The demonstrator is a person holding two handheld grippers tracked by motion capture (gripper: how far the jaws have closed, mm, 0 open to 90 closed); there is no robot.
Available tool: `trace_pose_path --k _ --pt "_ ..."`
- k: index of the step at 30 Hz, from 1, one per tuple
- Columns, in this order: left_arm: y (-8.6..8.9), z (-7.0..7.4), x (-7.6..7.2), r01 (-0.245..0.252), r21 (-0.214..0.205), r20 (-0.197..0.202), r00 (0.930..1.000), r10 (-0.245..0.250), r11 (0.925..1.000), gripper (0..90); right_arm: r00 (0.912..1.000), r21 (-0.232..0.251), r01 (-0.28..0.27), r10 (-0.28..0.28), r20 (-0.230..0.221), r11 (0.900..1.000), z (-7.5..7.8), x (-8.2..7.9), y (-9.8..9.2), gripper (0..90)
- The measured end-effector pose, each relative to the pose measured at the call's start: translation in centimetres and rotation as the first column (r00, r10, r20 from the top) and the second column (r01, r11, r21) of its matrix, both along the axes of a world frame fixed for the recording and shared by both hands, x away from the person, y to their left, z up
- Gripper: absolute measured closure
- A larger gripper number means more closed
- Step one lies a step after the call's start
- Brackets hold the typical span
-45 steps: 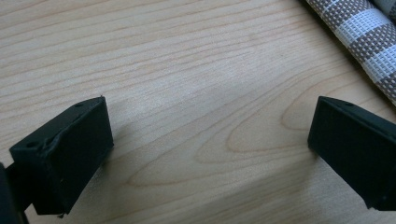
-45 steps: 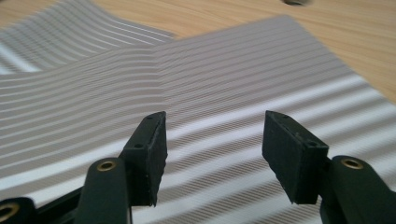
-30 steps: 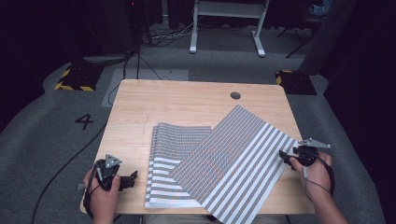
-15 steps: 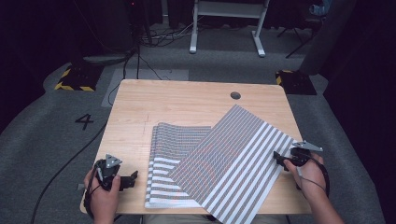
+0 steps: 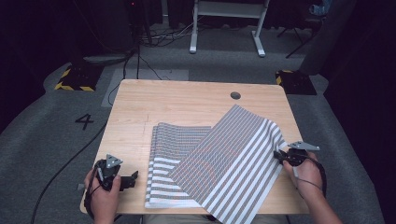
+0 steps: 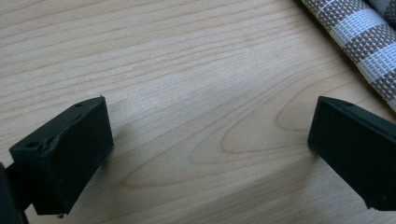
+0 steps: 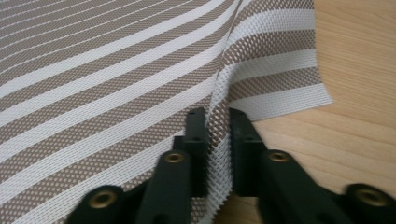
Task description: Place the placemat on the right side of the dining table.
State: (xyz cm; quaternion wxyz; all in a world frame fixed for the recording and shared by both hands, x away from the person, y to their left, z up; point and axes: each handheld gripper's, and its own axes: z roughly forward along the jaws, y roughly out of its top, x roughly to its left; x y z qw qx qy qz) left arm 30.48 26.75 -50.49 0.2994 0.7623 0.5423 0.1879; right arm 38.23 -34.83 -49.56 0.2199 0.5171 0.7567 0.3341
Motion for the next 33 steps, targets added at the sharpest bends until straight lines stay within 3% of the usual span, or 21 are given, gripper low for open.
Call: trace_pose_path --k 4,6,10,18,22,27,33 --pt "0.0 0.0 0.0 0.0 0.0 0.0 1.0 0.0 1.0 0.1 0.9992 -0.094 -0.029 0.031 0.024 0.9951 0.1 -0.2 0.8 85.3" --pt "0.0 0.0 0.0 0.0 0.0 0.0 1.0 0.0 1.0 0.1 0.999 -0.114 -0.034 0.038 0.026 0.9928 0.2 -0.2 1.1 85.9" --pt "0.0 0.0 0.0 0.0 0.0 0.0 1.0 0.0 1.0 0.1 0.9981 -0.128 -0.045 0.05 0.036 0.9908 0.6 -0.2 1.1 87.2" --pt "0.0 0.0 0.0 0.0 0.0 0.0 1.0 0.0 1.0 0.1 0.9912 -0.099 -0.042 0.054 0.121 0.9942 3.1 -0.1 0.8 87.6" --pt "0.0 0.0 0.0 0.0 0.0 0.0 1.0 0.0 1.0 0.1 0.9832 -0.106 -0.048 0.066 0.17 0.9932 4.7 0.2 0.4 87.7" --pt "0.0 0.0 0.0 -0.002 0.0 0.004 1.0 0.002 1.0 0.1 0.9733 -0.115 -0.044 0.068 0.219 0.9924 6.7 1.2 0.3 87.7" --pt "0.0 0.0 0.0 -0.002 0.0 0.004 1.0 0.002 1.0 0.1 0.9685 -0.143 -0.042 0.075 0.237 0.9889 8.2 3.0 0.1 87.7"
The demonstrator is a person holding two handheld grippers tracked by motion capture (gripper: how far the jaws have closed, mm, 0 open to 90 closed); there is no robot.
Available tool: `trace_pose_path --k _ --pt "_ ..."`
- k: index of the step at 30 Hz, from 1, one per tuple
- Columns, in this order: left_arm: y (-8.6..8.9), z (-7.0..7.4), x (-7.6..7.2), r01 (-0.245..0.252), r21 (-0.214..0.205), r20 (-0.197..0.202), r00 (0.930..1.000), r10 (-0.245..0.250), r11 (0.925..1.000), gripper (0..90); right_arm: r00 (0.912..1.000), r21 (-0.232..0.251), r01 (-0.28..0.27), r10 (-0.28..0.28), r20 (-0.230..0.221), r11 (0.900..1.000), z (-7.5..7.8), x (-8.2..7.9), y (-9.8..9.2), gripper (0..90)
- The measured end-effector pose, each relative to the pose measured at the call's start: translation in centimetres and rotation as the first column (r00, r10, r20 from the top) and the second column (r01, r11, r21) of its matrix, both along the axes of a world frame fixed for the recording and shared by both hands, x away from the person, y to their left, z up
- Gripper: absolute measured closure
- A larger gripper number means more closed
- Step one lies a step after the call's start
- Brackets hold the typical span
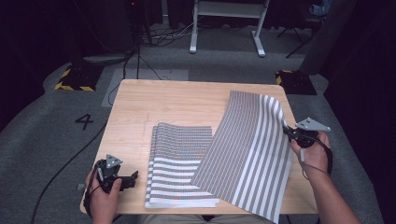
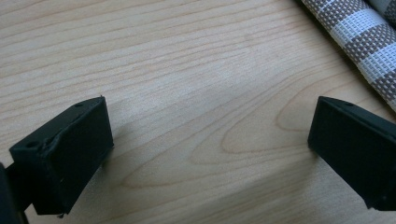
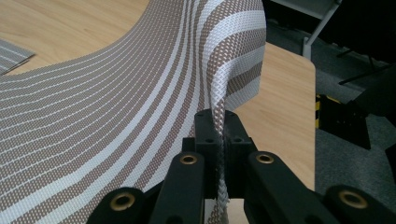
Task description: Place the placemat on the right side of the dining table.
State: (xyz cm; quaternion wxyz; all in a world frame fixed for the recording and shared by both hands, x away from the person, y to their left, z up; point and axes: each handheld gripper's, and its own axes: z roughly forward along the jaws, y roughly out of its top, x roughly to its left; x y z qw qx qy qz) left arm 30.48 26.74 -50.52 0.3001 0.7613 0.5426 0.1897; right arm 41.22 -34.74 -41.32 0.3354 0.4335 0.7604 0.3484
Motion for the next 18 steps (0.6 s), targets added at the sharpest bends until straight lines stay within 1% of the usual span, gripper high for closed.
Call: trace_pose_path --k 3,4,6,9,12,15,16,18 --pt "0.0 0.0 0.0 0.0 0.0 0.0 1.0 0.0 1.0 0.1 1.0 0.005 0.003 -0.003 -0.005 1.0 0.5 1.3 -0.4 87.6" --pt "0.0 0.0 0.0 0.0 0.0 0.0 1.0 0.0 1.0 0.1 0.9999 0.003 0.004 -0.004 -0.013 1.0 0.7 1.9 -0.6 87.5" --pt "0.0 0.0 0.0 0.0 0.0 0.0 1.0 0.0 1.0 0.1 0.9998 -0.01 0.015 -0.015 -0.015 0.9998 0.9 2.6 -0.7 87.5" --pt "0.0 0.0 0.0 0.0 0.0 0.0 1.0 0.0 1.0 0.1 0.9994 -0.043 0.024 -0.025 -0.025 0.9988 1.1 3.9 -1.1 87.4" --pt "0.0 0.0 0.0 0.001 -0.001 -0.002 1.0 -0.001 1.0 0.1 0.9982 -0.061 0.042 -0.045 -0.039 0.9973 0.9 5.2 -1.4 87.4" --pt "0.0 0.0 0.0 0.001 0.0 -0.003 1.0 -0.001 1.0 0.1 0.996 -0.051 0.063 -0.066 -0.061 0.9967 0.5 6.5 -1.9 87.2" --pt "0.0 0.0 0.0 0.002 0.0 -0.003 1.0 -0.002 1.0 0.1 0.9935 -0.039 0.081 -0.083 -0.077 0.996 0.1 7.2 -2.4 87.2" --pt "0.0 0.0 0.0 0.002 0.0 -0.004 1.0 -0.002 1.0 0.1 0.9911 -0.025 0.094 -0.096 -0.093 0.9953 -0.3 7.9 -2.8 87.0"
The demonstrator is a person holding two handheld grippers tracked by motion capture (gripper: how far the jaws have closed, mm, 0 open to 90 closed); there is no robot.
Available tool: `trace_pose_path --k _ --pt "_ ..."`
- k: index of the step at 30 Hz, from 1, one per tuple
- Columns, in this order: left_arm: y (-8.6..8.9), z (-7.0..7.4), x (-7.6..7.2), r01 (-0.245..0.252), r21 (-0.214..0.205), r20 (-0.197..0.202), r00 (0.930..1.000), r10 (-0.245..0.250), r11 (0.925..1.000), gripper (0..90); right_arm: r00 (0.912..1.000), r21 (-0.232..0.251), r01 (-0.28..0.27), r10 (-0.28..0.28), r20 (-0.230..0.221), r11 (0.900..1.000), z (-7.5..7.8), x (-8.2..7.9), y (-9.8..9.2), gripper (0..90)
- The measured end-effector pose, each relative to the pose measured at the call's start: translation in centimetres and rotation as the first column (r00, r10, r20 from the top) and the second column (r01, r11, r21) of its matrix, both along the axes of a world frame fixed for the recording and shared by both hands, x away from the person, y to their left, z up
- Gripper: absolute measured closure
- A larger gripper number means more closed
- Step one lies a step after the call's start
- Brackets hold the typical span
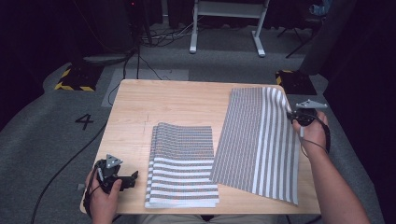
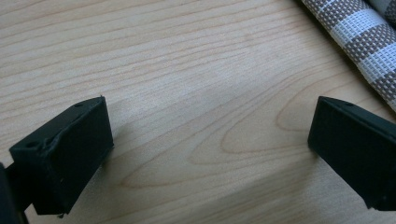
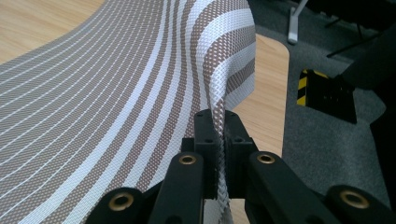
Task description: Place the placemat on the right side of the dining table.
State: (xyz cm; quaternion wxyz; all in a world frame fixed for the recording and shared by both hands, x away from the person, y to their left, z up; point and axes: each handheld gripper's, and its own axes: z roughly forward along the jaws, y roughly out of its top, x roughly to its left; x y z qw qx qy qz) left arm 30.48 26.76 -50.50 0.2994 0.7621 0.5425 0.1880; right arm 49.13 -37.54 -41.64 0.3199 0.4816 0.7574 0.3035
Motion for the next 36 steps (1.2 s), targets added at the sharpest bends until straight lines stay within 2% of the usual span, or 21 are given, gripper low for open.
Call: trace_pose_path --k 2,3,6,10,16,19,22,25,28,30,32,36 --pt "0.0 0.0 0.0 0.0 0.0 0.0 1.0 0.0 1.0 0.1 0.9999 -0.002 0.013 -0.013 -0.006 0.9999 -0.6 0.6 -0.4 86.2" --pt "0.0 0.0 0.0 0.0 0.0 0.0 1.0 0.0 1.0 0.1 0.9998 -0.012 0.02 -0.02 -0.007 0.9997 -0.9 0.9 -0.5 82.3" --pt "0.0 0.0 0.0 0.0 0.0 0.0 1.0 0.0 1.0 0.1 0.999 -0.023 0.042 -0.042 0.017 0.9988 -1.7 1.3 -0.8 62.7" --pt "0.0 0.0 0.0 0.0 -0.001 0.0 1.0 0.0 1.0 0.1 0.9965 -0.017 0.055 -0.053 0.064 0.9984 -1.7 1.0 -0.9 46.5" --pt "0.0 0.0 0.0 0.0 0.0 0.0 1.0 0.0 1.0 0.1 0.9941 0.002 0.032 -0.032 0.103 0.9995 -0.1 -1.0 -0.9 43.8" --pt "0.0 0.0 0.0 0.0 0.0 0.0 1.0 0.0 1.0 0.1 0.9939 0.014 0.015 -0.016 0.109 0.9998 0.6 -2.3 -0.6 43.9" --pt "0.0 0.0 0.0 0.0 0.0 0.0 1.0 0.0 1.0 0.1 0.9942 0.049 -0.024 0.019 0.106 0.9985 1.3 -4.1 0.3 43.5" --pt "0.0 0.0 0.0 -0.002 0.002 -0.001 1.0 0.002 1.0 0.0 0.9928 0.062 -0.068 0.062 0.102 0.9958 1.8 -5.9 1.6 43.4" --pt "-0.1 0.0 0.0 -0.007 -0.001 0.001 1.0 0.007 1.0 0.0 0.9895 0.087 -0.119 0.111 0.093 0.989 2.2 -7.7 3.2 42.7" --pt "-0.1 0.0 0.0 -0.007 0.0 0.001 1.0 0.007 1.0 0.0 0.9875 0.103 -0.151 0.146 0.059 0.9831 2.4 -8.8 4.2 42.3" --pt "-0.1 0.0 0.0 -0.01 0.002 0.001 0.9999 0.01 0.9999 0.0 0.9838 0.138 -0.179 0.179 0.013 0.9741 2.5 -9.8 5.3 41.8" --pt "-0.1 0.0 0.1 -0.009 0.0 0.001 1.0 0.009 1.0 0.0 0.9706 0.199 -0.23 0.239 -0.026 0.9526 2.7 -11.4 7.2 41.5"
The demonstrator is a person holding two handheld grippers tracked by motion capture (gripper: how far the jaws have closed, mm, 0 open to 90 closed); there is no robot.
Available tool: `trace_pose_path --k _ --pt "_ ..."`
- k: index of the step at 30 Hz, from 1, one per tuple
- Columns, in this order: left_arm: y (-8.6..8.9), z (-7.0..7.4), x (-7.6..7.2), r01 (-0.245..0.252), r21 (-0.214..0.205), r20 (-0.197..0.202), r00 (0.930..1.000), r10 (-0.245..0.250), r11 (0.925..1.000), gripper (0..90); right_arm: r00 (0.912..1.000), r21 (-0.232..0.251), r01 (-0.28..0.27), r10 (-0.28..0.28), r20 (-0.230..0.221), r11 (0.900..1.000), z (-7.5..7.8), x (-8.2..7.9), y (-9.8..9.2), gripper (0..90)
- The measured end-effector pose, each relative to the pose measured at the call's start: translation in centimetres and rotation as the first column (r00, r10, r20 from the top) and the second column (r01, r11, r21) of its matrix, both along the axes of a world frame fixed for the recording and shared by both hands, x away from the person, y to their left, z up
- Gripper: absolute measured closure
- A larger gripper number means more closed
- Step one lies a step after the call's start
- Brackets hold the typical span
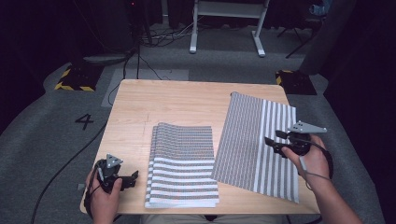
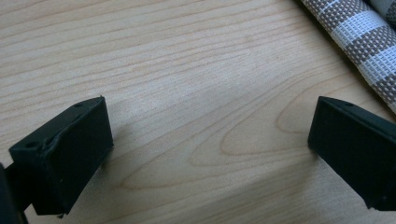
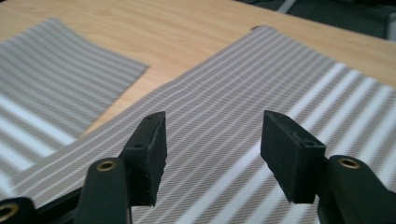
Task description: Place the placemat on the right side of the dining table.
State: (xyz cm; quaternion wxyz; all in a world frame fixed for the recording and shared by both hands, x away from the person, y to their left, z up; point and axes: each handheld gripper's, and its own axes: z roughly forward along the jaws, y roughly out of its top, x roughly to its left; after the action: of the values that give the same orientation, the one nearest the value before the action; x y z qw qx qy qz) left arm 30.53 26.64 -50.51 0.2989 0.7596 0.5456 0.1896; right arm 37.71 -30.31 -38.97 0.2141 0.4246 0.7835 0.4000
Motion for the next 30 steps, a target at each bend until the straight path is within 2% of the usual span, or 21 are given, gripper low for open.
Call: trace_pose_path --k 7,11,16,22,30 --pt "0.0 0.0 0.0 -0.001 0.002 -0.001 1.0 0.001 1.0 0.1 0.9927 0.003 -0.111 0.111 -0.048 0.9939 -0.8 -1.9 3.9 40.6" --pt "0.0 0.0 0.0 0.001 -0.001 0.0 1.0 -0.001 1.0 0.0 0.9822 -0.008 -0.176 0.175 -0.068 0.9844 -1.7 -2.5 6.1 40.3" --pt "0.0 0.0 0.0 -0.001 0.002 -0.001 1.0 0.001 1.0 0.0 0.9712 -0.025 -0.225 0.222 -0.086 0.974 -3.2 -2.8 8.6 40.0" --pt "0.0 0.0 0.0 -0.001 0.001 -0.001 1.0 0.001 1.0 0.0 0.9635 -0.037 -0.248 0.243 -0.113 0.968 -5.3 -2.9 11.3 38.9" --pt "0.0 0.0 0.0 -0.002 0.002 0.0 1.0 0.002 1.0 0.0 0.963 -0.064 -0.232 0.22 -0.156 0.9707 -8.5 -1.9 13.8 33.6"
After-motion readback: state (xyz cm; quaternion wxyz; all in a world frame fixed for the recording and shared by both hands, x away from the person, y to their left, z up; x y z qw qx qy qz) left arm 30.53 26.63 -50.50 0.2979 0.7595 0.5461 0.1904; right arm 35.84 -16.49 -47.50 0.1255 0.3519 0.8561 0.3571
